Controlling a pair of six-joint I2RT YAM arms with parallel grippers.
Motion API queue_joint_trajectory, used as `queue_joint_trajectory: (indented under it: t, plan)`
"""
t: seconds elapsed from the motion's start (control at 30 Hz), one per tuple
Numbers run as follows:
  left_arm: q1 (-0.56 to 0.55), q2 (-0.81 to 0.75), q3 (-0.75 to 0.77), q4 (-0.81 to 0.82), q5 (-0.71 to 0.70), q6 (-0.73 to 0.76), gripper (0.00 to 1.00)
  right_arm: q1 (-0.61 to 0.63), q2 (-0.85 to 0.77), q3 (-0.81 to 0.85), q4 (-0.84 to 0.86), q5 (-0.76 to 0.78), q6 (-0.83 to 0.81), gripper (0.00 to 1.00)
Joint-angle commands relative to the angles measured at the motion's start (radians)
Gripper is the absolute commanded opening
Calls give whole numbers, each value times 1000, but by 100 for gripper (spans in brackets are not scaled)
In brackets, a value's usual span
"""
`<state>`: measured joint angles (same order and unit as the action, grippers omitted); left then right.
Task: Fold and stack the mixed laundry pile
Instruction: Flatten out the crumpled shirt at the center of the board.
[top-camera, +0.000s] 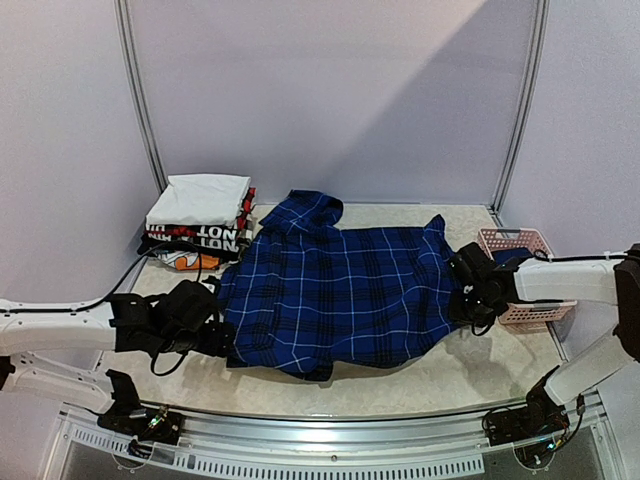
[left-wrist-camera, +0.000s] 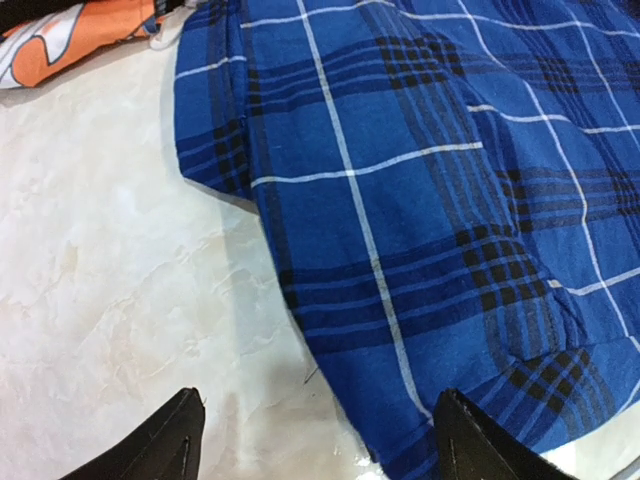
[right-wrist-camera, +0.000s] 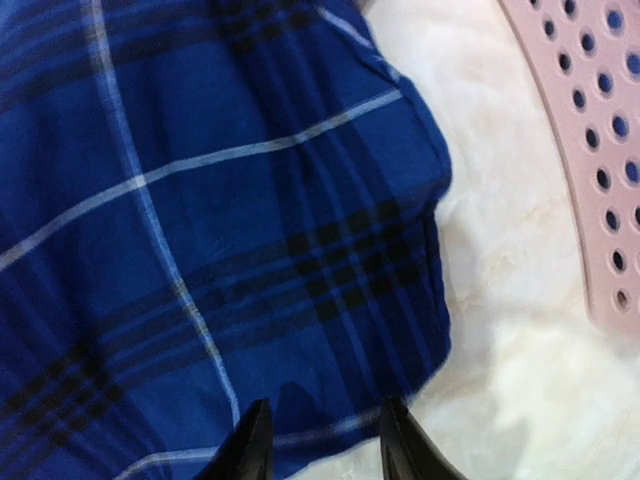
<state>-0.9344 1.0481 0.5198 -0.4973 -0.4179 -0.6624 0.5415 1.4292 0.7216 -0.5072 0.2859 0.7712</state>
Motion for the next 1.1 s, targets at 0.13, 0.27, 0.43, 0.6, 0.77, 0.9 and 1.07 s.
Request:
queue_joint_trajectory:
  t: [0.13,0.27,0.43,0.6,0.77,0.9,1.07]
  plan:
    - [-27,-135,-54,-39,-53,-45,81,12,-112,19,-110,-27,0,52]
    - [-29,-152,-67,-34,-53,-48,81,13,-65,18,-93,-47,4,53]
    - [-30,-152,-70,-28,-48,-48,81,13,9,9,-47,-63,5,52]
    - [-32,-158,-77,-21,-47,-49,80,13,63,10,-25,-59,2,43]
    - [-33,-160,-79,-20,-49,-49,80,14,62,26,-68,-32,-3,9]
    - [-35,-161,-80,-19,-50,-50,80,14,1,79,-194,5,-7,0]
    - [-35,-161,-80,-21,-53,-51,79,18,-135,134,-350,10,9,0]
